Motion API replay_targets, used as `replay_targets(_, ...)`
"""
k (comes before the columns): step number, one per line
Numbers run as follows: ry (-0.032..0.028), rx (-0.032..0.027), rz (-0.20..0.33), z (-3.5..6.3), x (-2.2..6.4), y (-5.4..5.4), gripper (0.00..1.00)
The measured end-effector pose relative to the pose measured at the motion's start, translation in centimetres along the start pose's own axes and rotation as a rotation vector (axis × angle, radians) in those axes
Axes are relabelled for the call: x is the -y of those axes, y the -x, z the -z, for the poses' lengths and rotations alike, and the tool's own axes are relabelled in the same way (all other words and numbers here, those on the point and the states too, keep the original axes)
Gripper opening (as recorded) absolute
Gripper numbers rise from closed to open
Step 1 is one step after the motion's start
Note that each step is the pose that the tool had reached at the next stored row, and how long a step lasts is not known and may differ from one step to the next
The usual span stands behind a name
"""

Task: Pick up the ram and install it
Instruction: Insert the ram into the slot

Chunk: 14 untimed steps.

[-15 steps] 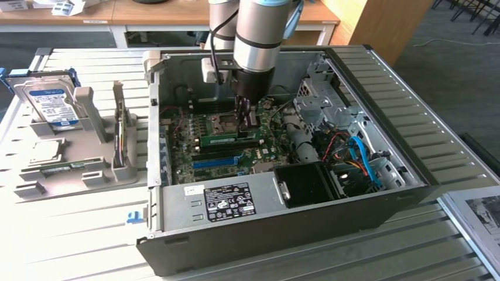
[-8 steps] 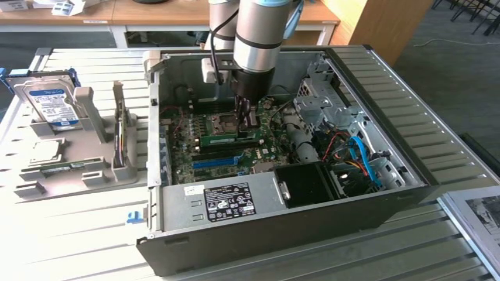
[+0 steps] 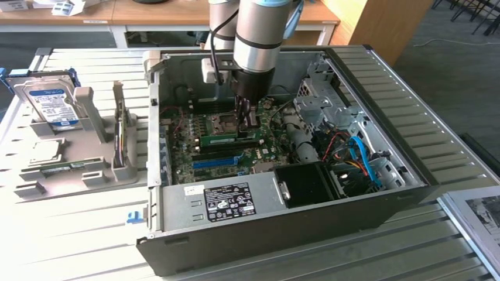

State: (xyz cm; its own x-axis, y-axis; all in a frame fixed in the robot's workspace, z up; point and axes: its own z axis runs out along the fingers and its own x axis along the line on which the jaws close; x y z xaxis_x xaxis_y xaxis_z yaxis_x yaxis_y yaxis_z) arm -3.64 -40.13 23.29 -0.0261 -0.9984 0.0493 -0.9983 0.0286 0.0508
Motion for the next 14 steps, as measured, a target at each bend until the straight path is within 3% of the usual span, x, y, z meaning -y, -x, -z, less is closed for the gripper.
replay_targets(14, -0.0003, -0.0003, 0.006, -0.16, -0.07, 0.0, 0.12)
